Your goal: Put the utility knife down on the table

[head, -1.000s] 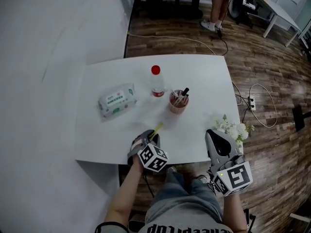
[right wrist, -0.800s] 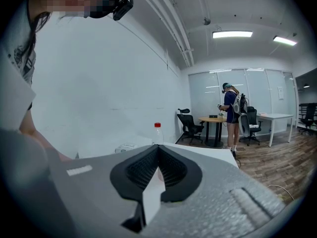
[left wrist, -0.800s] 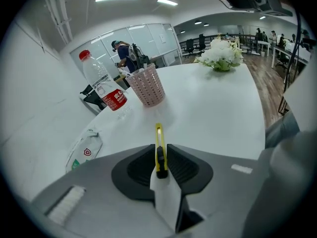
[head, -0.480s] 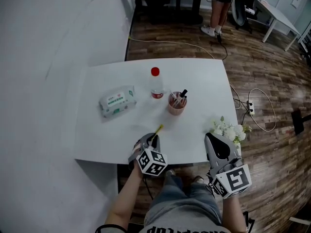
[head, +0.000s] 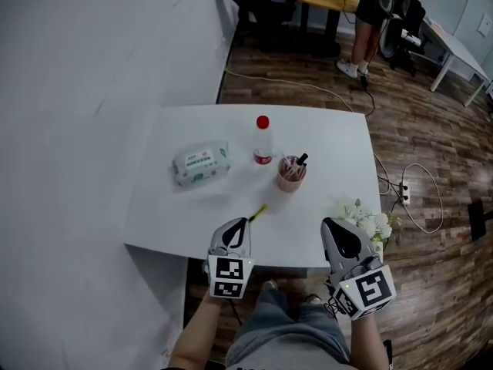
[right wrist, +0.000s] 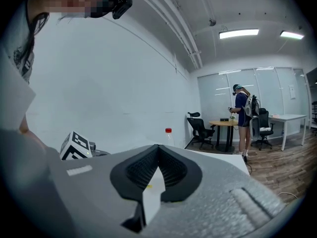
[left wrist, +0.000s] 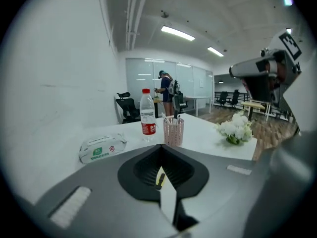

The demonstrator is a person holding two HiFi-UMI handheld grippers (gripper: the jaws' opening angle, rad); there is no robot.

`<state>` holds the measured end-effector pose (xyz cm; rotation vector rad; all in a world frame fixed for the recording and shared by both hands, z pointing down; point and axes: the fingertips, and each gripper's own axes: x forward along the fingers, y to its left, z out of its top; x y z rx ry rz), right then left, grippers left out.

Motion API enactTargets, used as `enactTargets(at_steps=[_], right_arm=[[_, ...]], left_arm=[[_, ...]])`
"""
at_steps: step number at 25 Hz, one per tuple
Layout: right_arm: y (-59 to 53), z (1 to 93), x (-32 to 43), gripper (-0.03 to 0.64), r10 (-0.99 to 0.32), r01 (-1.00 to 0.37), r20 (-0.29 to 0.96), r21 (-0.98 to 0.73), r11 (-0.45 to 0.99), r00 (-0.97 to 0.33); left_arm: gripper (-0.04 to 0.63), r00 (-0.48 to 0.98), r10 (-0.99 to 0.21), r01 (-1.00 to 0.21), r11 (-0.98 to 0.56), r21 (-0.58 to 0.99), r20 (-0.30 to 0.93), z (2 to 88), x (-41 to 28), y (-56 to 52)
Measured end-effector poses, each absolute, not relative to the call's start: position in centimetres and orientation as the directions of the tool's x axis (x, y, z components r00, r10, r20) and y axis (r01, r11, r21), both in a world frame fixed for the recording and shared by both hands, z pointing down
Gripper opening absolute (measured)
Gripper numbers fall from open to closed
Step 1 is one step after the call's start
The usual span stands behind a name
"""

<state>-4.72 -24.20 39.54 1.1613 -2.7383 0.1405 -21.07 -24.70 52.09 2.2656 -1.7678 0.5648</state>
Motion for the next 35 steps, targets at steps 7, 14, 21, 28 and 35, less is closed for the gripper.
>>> enactTargets(at_steps=[7,14,21,28,35], right_arm=[[-24.0,38.9,-6.2,0.002,-0.654,-0.666,0.166,-0.021,0.746,-0.738],[-23.8,38.4,-7.2,0.001,-0.62,-0.629,0.151,-0.02,0.777,-0.77],[-23.4,37.4,-7.0,0.0,-0.599,-0.606,0.132,-0.017,0.795,-0.79],[-22.8,36.4,-6.5,0.0,-0.583,-0.586,0.104,-0.008,0.81,-0.806],[-21.8,35.0,-5.6,0.002,-0.572,-0.573,0.072,0.006,0.82,-0.817]], left_arm=[[0.02,0.149,-0.949,-0.987,-0.161,-0.023,0.279,46.3,-22.5,-22.5],[0.02,0.098,-0.978,-0.994,-0.103,-0.018,0.181,41.8,-23.0,-20.8],[0.019,0.056,-0.993,-0.998,-0.058,-0.012,0.108,38.6,-22.8,-18.9],[0.018,0.015,-0.999,-1.0,-0.017,-0.024,0.044,36.1,-22.3,-17.1],[0.018,-0.023,-0.999,-0.999,0.023,-0.026,-0.022,33.5,-21.5,-14.9]])
